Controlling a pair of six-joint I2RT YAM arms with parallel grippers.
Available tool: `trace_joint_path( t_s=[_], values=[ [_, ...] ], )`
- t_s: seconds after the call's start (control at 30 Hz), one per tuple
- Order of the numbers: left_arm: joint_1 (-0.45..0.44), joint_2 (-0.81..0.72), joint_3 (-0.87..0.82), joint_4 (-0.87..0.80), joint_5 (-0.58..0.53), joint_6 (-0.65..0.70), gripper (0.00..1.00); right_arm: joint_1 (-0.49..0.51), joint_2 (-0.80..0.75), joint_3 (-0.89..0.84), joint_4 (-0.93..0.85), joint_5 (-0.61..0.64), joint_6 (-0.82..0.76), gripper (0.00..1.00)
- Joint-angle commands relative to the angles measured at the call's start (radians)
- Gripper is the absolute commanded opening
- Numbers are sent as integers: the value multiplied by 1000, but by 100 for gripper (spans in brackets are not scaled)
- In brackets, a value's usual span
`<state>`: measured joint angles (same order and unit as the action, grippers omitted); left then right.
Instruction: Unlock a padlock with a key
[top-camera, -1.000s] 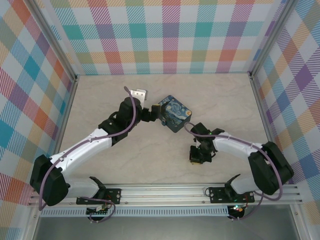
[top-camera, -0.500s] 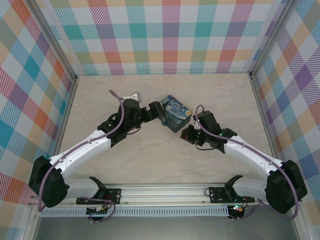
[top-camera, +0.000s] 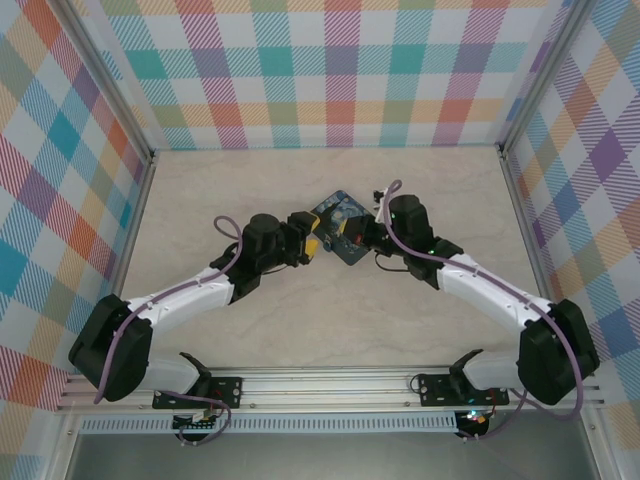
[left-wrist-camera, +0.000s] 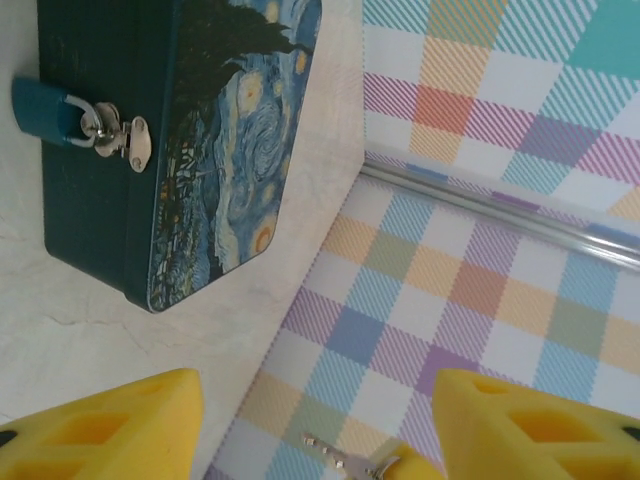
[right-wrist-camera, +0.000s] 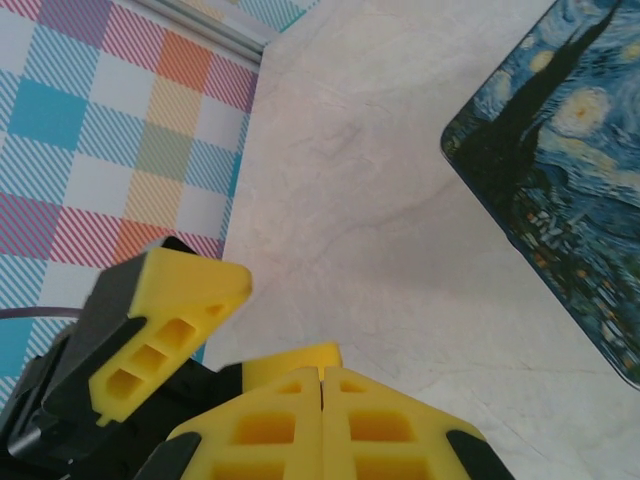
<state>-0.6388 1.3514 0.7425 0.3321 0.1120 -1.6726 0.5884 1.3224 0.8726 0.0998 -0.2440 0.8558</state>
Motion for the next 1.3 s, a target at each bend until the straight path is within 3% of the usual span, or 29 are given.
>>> trace_joint_path(
  t_s=[0.0,0.23,0.57,1.27],
  values=[
    [0,16,-32,147,1,-232,61,2,42,45,98,-42,0,0],
    [-24,81,-66,268,0,-397,60,26,112,71,134,-61,19,0],
    [-33,102,-72,315,-25,-444,53,60,152,74,158,-68,32,0],
    [-36,106,-95,334,-49,-452,18,60,76,27,141,-33,31,0]
  ],
)
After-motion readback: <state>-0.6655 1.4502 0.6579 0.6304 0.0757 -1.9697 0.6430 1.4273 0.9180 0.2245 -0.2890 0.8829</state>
